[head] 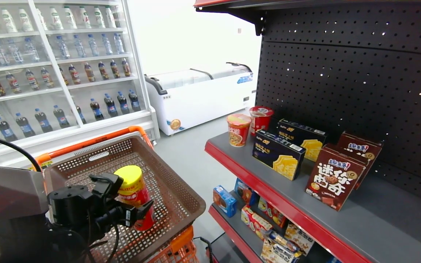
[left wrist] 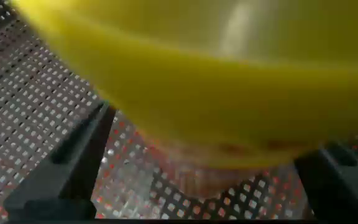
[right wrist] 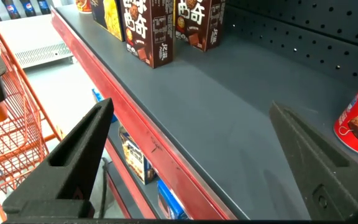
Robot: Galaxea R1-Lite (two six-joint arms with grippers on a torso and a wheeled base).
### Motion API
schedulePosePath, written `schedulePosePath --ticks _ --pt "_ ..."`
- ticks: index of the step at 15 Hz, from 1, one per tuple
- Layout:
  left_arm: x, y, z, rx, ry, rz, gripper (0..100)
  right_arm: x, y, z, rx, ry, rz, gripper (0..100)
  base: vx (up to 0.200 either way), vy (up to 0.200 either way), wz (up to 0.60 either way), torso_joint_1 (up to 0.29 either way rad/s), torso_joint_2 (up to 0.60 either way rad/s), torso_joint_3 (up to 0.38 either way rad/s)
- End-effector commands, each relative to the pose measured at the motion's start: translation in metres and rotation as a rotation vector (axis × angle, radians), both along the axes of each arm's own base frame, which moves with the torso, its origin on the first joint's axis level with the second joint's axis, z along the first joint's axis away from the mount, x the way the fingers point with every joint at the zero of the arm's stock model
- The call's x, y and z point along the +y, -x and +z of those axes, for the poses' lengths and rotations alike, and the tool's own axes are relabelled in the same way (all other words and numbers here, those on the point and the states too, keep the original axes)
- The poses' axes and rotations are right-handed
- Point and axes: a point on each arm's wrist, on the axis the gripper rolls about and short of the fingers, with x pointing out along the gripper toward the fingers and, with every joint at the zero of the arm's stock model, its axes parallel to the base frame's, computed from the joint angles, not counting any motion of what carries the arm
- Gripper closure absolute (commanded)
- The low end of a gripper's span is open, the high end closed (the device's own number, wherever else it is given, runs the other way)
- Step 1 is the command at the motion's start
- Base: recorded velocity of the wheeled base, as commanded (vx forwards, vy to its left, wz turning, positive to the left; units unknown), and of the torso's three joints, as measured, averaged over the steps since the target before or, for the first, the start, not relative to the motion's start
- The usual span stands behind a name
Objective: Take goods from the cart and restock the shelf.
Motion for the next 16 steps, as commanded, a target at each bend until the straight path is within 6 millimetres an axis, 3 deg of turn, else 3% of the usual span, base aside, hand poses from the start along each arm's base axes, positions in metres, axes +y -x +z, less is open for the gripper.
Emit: schedulePosePath --ticks 1,7,8,12,16 --pt "-0.001 -0.011 -0.012 0.012 -0.001 -0.001 0 0.0 0.0 0.0 0.002 0.001 0.0 0 0.0 0.0 0.0 0.0 0.0 0.0" --pt "-0.004 -0.038 -0.015 -0.054 0.006 -0.006 0 0.0 0.0 0.0 0.002 0.001 0.001 0 0.0 0.0 0.0 0.0 0.0 0.0" --pt "-0.005 -0.039 -0.014 -0.057 0.005 -0.01 100 0.0 0.0 0.0 0.002 0.001 0.0 0 0.0 0.0 0.0 0.0 0.0 0.0" --pt "-0.014 -0.028 -0.008 -0.054 -0.012 -0.044 100 0.0 0.0 0.0 0.002 0.001 0.0 0 0.0 0.0 0.0 0.0 0.0 0.0" --pt "-0.02 -0.008 0.042 -0.093 0.041 -0.027 100 0.0 0.0 0.0 0.002 0.001 0.001 0 0.0 0.0 0.0 0.0 0.0 0.0"
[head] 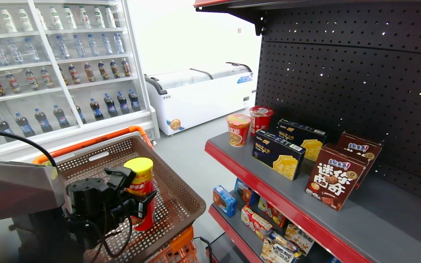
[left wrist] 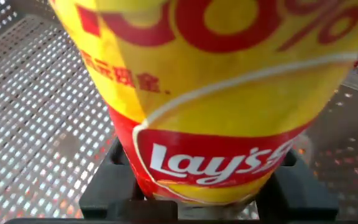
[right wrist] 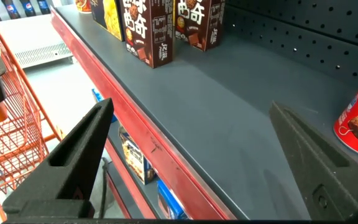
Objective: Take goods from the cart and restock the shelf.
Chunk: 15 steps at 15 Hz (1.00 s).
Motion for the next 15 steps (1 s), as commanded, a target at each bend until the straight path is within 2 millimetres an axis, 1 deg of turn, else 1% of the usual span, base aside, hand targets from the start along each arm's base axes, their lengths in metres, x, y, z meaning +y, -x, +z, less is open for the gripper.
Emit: schedulePosePath --ticks 1,2,3,4,5,6,7,8,9,10,12,13,14,15 --pt "0.002 0.022 0.056 -0.047 0.017 0.038 100 0.0 0.0 0.0 0.002 0.001 0.002 0 0.0 0.0 0.0 0.0 0.0 0.0" --pt "0.004 0.03 0.065 -0.034 0.005 0.056 100 0.0 0.0 0.0 0.002 0.001 0.001 0 0.0 0.0 0.0 0.0 0.0 0.0" --pt "0.01 0.05 0.091 -0.021 -0.003 0.076 100 0.0 0.0 0.0 0.002 0.001 0.001 0 0.0 0.0 0.0 0.0 0.0 0.0" --pt "0.012 0.059 0.102 -0.02 -0.003 0.076 100 0.0 0.0 0.0 0.002 0.001 0.001 0 0.0 0.0 0.0 0.0 0.0 0.0" --pt "0.014 0.077 0.125 -0.051 0.02 0.077 100 0.0 0.0 0.0 0.002 0.001 0.002 0 0.0 0.0 0.0 0.0 0.0 0.0" --pt "0.015 0.086 0.134 -0.068 0.039 0.084 100 0.0 0.0 0.0 0.002 0.001 0.001 0 0.0 0.0 0.0 0.0 0.0 0.0" --pt "0.018 0.104 0.148 -0.112 0.064 0.089 100 0.0 0.0 0.0 0.002 0.001 0.001 0 0.0 0.0 0.0 0.0 0.0 0.0" --pt "0.019 0.114 0.155 -0.144 0.093 0.077 100 0.0 0.0 0.0 0.002 0.001 0.001 0 0.0 0.0 0.0 0.0 0.0 0.0" --pt "0.018 0.127 0.16 -0.173 0.131 0.044 100 0.0 0.0 0.0 0.002 0.001 0.001 0 0.0 0.0 0.0 0.0 0.0 0.0" --pt "0.017 0.143 0.16 -0.192 0.143 0.028 100 0.0 0.0 0.0 0.002 0.001 0.001 0 0.0 0.0 0.0 0.0 0.0 0.0" --pt "0.023 0.171 0.151 -0.204 0.134 0.076 100 0.0 0.0 0.0 0.002 0.001 0.001 0 0.0 0.0 0.0 0.0 0.0 0.0" --pt "0.023 0.171 0.151 -0.204 0.134 0.076 100 0.0 0.0 0.0 0.002 0.001 0.001 0 0.0 0.0 0.0 0.0 0.0 0.0" --pt "0.031 0.194 0.138 -0.221 0.132 0.116 100 0.0 0.0 0.0 0.002 0.001 0.001 0 0.0 0.0 0.0 0.0 0.0 0.0" --pt "0.035 0.201 0.137 -0.239 0.132 0.146 100 0.0 0.0 0.0 0.002 0.001 0.001 0 0.0 0.0 0.0 0.0 0.0 0.0"
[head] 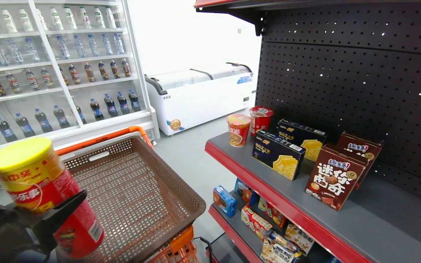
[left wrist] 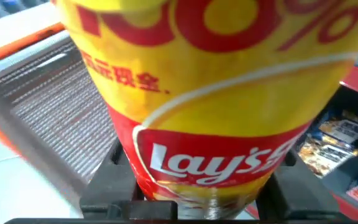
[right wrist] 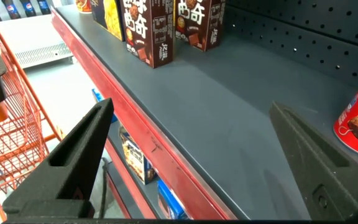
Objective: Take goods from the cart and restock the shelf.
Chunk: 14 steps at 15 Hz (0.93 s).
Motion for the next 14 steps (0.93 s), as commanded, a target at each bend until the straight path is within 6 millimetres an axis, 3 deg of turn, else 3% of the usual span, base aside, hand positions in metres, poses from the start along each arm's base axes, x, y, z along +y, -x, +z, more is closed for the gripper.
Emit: schedulePosePath --ticks 1,5,8,14 --pt "0.01 0.035 -0.004 -0.079 0.011 0.055 100 0.0 0.0 0.0 0.002 0.001 0.0 0 0.0 0.0 0.0 0.0 0.0 0.0" --pt "0.012 0.059 -0.016 -0.006 0.0 0.042 100 0.0 0.0 0.0 0.002 0.001 0.0 0 0.0 0.0 0.0 0.0 0.0 0.0" --pt "0.012 0.066 -0.01 -0.059 0.005 0.048 100 0.0 0.0 0.0 0.003 0.002 0.003 0 0.0 0.0 0.0 0.0 0.0 0.0" --pt "0.013 0.068 -0.006 -0.079 0.008 0.051 100 0.0 0.0 0.0 0.002 -0.007 0.005 0 0.0 0.0 -0.6 0.002 0.0 0.003"
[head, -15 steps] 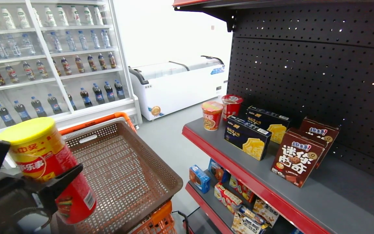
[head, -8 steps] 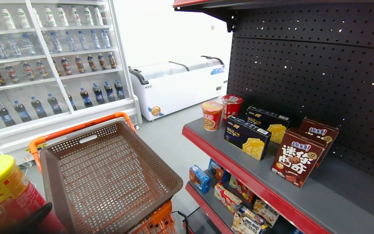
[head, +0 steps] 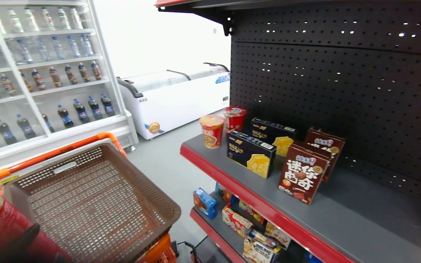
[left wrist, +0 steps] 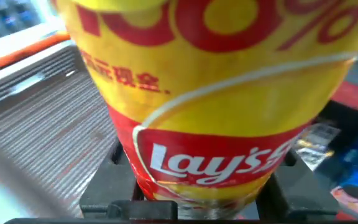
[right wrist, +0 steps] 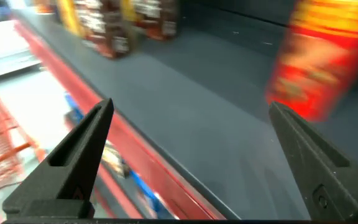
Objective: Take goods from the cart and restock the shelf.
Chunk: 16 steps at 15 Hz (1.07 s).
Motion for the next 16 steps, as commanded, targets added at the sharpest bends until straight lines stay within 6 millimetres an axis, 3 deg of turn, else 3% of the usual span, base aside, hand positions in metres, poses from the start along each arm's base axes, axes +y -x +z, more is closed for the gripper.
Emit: schedulePosePath --ticks 1,16 --pt "0.0002 0.0012 -0.0009 -0.003 0.001 0.002 100 0.0 -0.0001 0.0001 0.001 0.001 0.0 0 0.0 0.0 -0.6 0.002 0.01 0.002" --pt "0.0003 0.0018 -0.0022 0.001 0.007 0.005 100 0.0 0.0 0.0 0.0 0.001 -0.001 0 0.0 0.0 -0.56 0.003 0.0 0.003"
